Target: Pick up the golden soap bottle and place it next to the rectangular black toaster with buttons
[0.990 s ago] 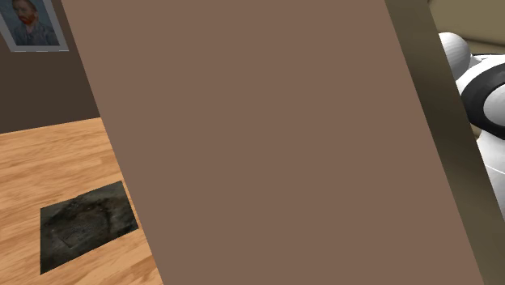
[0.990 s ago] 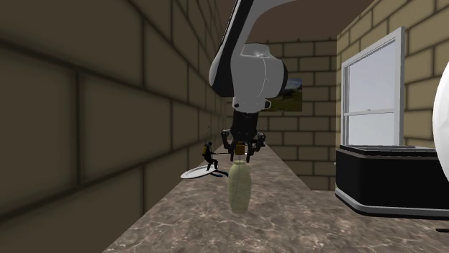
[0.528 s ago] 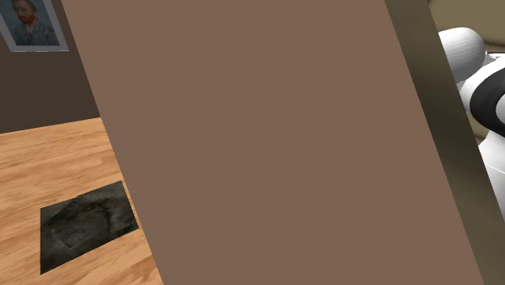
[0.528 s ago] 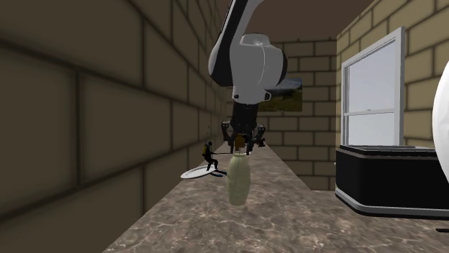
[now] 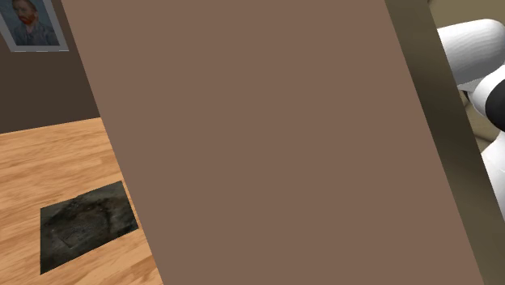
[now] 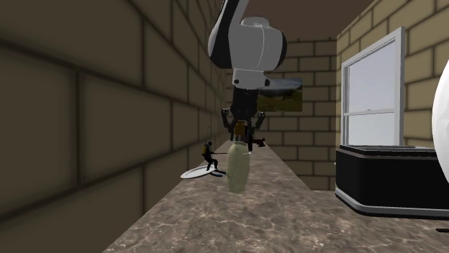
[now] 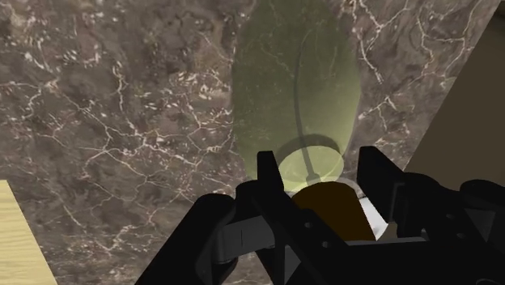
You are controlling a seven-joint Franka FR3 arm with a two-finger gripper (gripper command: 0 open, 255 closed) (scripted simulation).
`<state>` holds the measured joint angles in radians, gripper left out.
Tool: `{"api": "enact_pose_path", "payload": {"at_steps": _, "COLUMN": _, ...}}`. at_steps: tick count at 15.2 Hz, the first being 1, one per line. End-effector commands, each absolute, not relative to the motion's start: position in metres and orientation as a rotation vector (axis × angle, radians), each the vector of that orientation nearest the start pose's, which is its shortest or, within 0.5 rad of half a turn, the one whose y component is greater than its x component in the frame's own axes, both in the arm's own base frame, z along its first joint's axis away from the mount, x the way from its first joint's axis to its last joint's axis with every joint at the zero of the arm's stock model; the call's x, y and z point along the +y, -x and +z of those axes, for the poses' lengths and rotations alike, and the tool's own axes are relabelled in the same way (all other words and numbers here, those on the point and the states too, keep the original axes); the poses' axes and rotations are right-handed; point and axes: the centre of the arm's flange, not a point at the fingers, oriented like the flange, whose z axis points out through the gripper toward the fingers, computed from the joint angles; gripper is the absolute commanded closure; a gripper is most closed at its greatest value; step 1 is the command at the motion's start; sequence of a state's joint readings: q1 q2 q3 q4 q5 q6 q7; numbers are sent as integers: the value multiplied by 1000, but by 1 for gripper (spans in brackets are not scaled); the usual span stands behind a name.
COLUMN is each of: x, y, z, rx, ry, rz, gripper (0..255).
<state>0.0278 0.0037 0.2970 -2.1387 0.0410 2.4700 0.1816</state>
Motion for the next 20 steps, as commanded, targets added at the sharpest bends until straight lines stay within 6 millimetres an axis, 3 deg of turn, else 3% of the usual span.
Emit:
{"api": "enact_pose_path", "payload": {"at_steps": 1, "x": 181, "y": -539, "z": 449, "rx": -172, "ry": 2988, "rz": -468, "gripper": 255}}
{"api": "enact_pose_path", "payload": {"at_steps": 20, "x": 181, "y": -539, "z": 549, "rx": -172, "ry": 2988, "rz": -468, "gripper": 255}}
